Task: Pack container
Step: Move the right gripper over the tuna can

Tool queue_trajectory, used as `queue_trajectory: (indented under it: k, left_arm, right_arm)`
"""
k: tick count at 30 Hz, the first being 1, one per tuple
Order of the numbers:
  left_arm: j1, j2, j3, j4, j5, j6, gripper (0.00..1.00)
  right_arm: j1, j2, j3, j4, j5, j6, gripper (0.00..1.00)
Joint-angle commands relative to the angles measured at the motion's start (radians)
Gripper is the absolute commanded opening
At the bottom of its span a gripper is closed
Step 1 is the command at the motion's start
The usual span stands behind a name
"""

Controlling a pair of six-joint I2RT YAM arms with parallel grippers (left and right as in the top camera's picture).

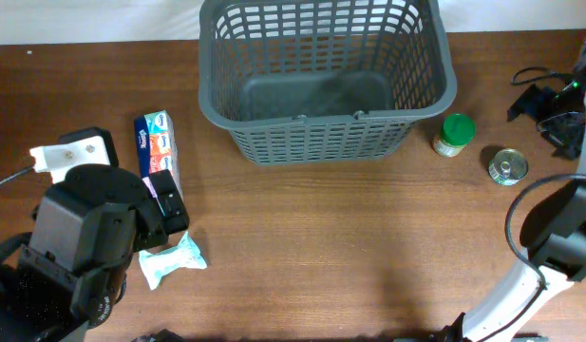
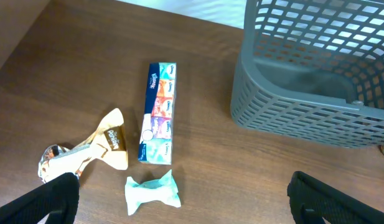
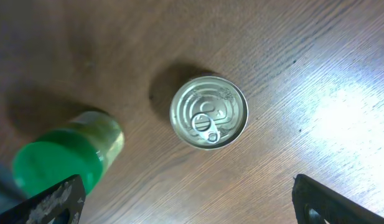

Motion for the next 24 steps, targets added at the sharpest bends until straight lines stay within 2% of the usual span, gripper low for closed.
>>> queue_trajectory:
  k: [1,11,16,18,21,24]
  left_arm:
    - [0.006,0.001,-0.001,0.000,0.007,0.016,1.00]
    - [0.006,0.001,-0.001,0.000,0.007,0.016,1.00]
    - [0.006,0.001,-0.001,0.000,0.007,0.016,1.00]
    - [0.006,0.001,-0.001,0.000,0.007,0.016,1.00]
    - [0.006,0.001,-0.001,0.000,0.007,0.016,1.00]
    - [0.006,0.001,-0.001,0.000,0.007,0.016,1.00]
  right_arm:
    - [-0.003,0.026,0.016,-0.005,0.035,0.005,0.99]
    - [-0.066,0.029,0.014,-0.091,0.090,-0.081,0.99]
    - [-0.162,0.029,0.009,-0.161,0.025,-0.090,0.99]
    - [-0.192,0.029,0.005,-0.161,-0.031,-0.143,0.99]
    - [-0.198,0.029,-0.009,-0.150,-0.104,-0.179,0.99]
    - [-0.167,0.029,-0.038,-0.108,-0.098,-0.179,0.99]
